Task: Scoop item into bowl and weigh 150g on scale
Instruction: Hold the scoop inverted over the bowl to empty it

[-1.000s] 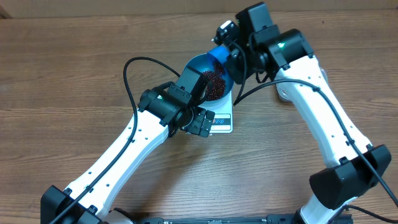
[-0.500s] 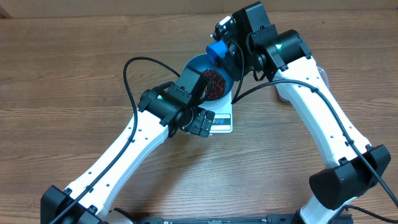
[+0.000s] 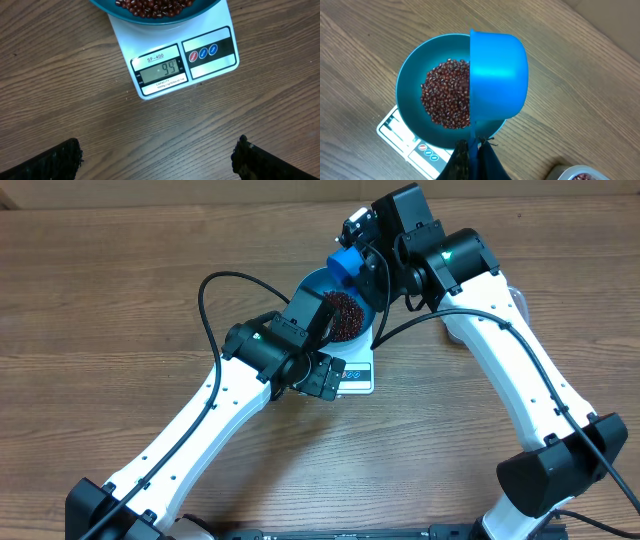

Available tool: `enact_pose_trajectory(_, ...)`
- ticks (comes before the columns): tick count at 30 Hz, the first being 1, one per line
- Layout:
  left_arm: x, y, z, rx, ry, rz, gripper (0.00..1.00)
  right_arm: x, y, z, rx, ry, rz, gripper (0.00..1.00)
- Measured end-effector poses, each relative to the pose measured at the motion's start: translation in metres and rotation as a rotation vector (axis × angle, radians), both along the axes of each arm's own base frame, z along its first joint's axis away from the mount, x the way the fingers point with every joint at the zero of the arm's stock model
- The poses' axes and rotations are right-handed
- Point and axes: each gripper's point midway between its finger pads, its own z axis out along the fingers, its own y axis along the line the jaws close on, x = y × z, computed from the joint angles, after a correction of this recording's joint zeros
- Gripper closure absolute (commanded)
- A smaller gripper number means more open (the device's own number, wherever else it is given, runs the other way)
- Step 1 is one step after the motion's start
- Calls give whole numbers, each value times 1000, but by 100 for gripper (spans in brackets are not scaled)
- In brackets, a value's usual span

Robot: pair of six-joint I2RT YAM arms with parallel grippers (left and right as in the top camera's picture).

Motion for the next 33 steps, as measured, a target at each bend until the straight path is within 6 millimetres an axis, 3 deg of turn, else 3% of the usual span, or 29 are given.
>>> enact_pose_trajectory(4, 0, 0, 0, 0, 0, 0, 1, -3, 0, -2, -13, 7, 23, 96)
enact_pose_trajectory(8, 0, 0, 0, 0, 0, 0, 0, 7, -1, 3, -3, -31, -30, 96)
enact_pose_trajectory(14, 0, 0, 0, 0, 0, 0, 1, -3, -2, -2, -29, 5, 14, 96)
enact_pose_trajectory(20, 0, 0, 0, 0, 0, 0, 0, 6, -5, 2, -36, -35, -46, 96)
enact_pose_trajectory(33, 0, 0, 0, 0, 0, 0, 0, -5, 0, -2, -54, -5, 16, 96)
